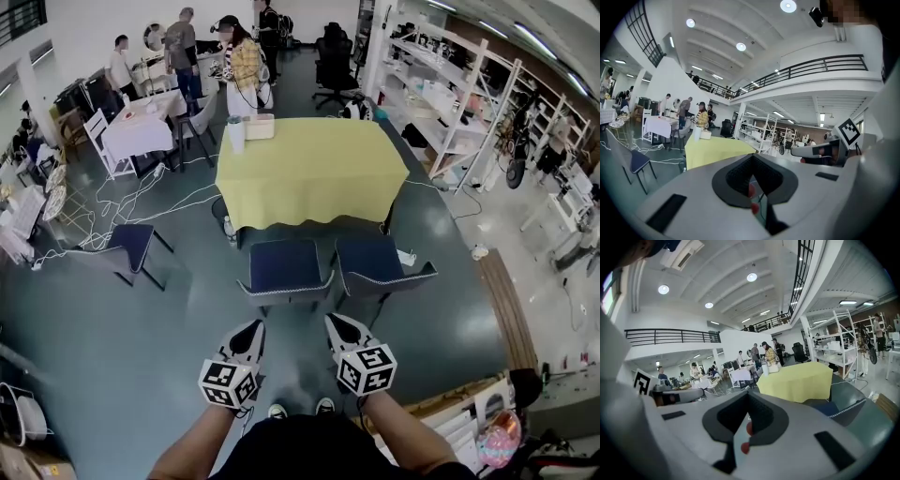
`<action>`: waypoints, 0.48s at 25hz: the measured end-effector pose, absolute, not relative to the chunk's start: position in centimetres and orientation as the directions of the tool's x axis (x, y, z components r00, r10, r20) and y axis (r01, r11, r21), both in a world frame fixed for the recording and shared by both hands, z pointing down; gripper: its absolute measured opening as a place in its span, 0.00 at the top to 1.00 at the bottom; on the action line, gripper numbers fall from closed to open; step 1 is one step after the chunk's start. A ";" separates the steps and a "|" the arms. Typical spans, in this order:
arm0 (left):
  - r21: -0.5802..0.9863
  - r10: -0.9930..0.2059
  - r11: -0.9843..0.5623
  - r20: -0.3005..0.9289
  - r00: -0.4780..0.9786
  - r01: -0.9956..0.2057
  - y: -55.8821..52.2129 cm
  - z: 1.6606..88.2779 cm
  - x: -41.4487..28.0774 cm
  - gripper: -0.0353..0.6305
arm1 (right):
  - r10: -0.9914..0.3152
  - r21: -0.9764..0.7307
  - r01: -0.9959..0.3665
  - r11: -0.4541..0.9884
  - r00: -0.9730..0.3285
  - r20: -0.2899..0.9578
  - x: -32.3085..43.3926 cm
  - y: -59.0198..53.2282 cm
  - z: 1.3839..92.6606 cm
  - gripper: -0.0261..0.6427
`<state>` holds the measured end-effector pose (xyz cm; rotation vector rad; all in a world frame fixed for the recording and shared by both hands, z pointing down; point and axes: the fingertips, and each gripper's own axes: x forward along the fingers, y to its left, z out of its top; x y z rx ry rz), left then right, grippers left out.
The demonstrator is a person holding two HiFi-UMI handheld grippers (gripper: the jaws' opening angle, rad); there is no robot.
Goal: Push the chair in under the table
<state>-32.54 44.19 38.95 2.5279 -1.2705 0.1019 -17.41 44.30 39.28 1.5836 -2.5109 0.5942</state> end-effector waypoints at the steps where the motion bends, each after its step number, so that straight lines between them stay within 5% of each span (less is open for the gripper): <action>1: 0.241 -0.771 -0.558 0.202 0.604 -0.794 44.2 39.1 -32.7 0.93 | -0.843 -0.267 -0.888 0.374 -0.446 0.300 -17.5 44.4 39.4 0.94; 12: 0.280 -0.768 -0.546 0.209 0.606 -0.789 44.1 40.8 -36.2 0.93 | -0.849 -0.274 -0.908 0.317 -0.400 0.344 -19.1 44.5 41.0 0.94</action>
